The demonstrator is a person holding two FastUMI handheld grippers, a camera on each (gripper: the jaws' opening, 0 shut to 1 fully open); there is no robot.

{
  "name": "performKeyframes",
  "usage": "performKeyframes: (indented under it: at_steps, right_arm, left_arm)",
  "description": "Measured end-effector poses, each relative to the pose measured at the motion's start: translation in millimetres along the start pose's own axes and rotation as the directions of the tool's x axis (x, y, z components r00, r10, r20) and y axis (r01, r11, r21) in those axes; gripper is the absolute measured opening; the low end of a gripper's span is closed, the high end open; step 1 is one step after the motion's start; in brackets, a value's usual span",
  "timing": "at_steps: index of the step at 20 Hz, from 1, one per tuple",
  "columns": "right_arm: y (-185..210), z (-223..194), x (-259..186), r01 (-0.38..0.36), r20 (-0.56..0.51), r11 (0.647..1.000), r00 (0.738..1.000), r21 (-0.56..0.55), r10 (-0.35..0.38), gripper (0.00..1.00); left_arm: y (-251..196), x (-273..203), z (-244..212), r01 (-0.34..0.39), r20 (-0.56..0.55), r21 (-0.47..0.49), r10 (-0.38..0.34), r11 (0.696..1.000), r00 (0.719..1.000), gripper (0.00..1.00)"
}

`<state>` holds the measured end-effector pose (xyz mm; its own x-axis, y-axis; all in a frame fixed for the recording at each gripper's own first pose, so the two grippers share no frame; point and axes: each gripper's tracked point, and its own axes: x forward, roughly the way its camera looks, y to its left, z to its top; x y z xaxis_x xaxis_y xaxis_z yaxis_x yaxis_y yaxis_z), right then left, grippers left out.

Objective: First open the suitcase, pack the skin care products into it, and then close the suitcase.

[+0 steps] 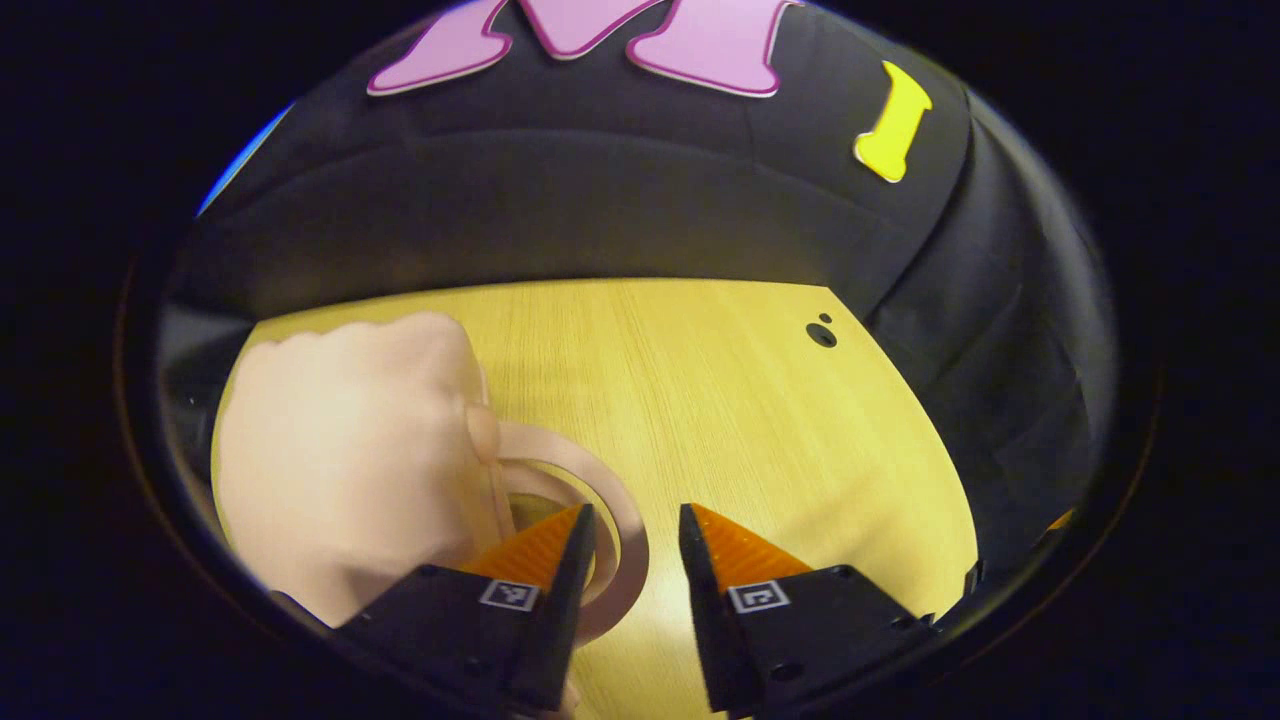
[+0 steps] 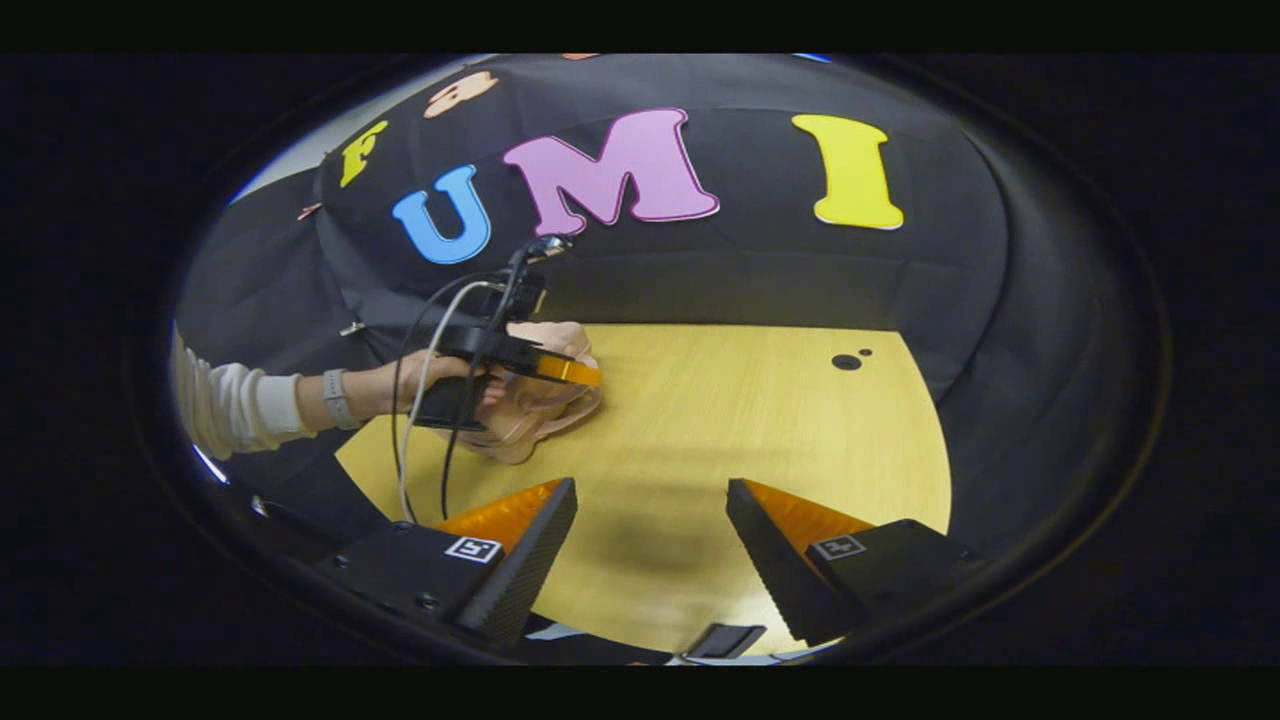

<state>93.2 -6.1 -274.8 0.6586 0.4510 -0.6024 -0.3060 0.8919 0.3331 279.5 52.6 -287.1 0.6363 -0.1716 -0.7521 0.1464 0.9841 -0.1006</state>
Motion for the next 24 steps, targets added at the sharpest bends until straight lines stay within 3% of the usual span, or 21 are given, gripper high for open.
performKeyframes:
  at_steps: [1,5,7,9,13,17,19,21,22,24]
  right_arm:
    - [-0.3,2.6,-1.6,0.014,0.015,1.0,1.0,-0.013,-0.014,0.96]
    - [16.5,23.1,-18.3,0.064,0.124,0.998,0.99,-0.007,-0.063,0.96]
    - [28.4,40.7,-35.8,0.102,0.201,0.995,0.975,-0.009,-0.099,0.96]
    - [43.5,65.4,-59.8,0.148,0.305,0.989,0.942,0.004,-0.142,0.96]
    - [89.9,103.4,-122.1,0.219,0.487,0.975,0.849,0.029,-0.205,0.96]
    - [125.9,129.4,-180.3,0.296,0.617,0.955,0.753,-0.006,-0.229,0.98]
    - [142.8,139.4,-202.4,0.311,0.661,0.95,0.717,-0.016,-0.223,0.94]
    - [150.0,151.5,-219.5,0.335,0.702,0.942,0.678,-0.03,-0.219,0.98]
    - [150.1,157.4,-224.3,0.345,0.717,0.938,0.662,-0.033,-0.219,0.93]
    - [151.4,162.9,-230.7,0.343,0.734,0.939,0.644,-0.022,-0.217,0.96]
  left_arm:
    - [-9.1,-16.4,12.4,-0.009,0.06,0.031,0.007,0.999,0.998,0.77]
    - [-35.8,-105.4,35.3,-0.049,0.266,0.09,0.023,0.995,0.964,0.95]
    - [-48.5,-160.3,39.0,-0.047,0.372,0.069,0.018,0.996,0.928,0.96]
    - [-52.4,-220.5,35.5,-0.069,0.47,0.061,0.032,0.996,0.882,0.95]
    - [-56.7,-325.3,12.3,-0.16,0.591,0.05,0.1,0.986,0.801,0.95]
    - [-57.7,-399.6,-26.9,-0.199,0.68,-0.041,0.173,0.979,0.712,0.94]
    - [-51.0,-426.2,-35.8,-0.192,0.691,-0.1,0.207,0.976,0.693,0.95]
    - [-46.2,-446.0,-40.6,-0.189,0.694,-0.15,0.239,0.97,0.679,0.95]
    - [-42.6,-451.6,-42.3,-0.203,0.693,-0.168,0.262,0.965,0.672,0.95]
    - [-41.4,-462.0,-40.6,-0.231,0.7,-0.191,0.298,0.954,0.649,0.95]
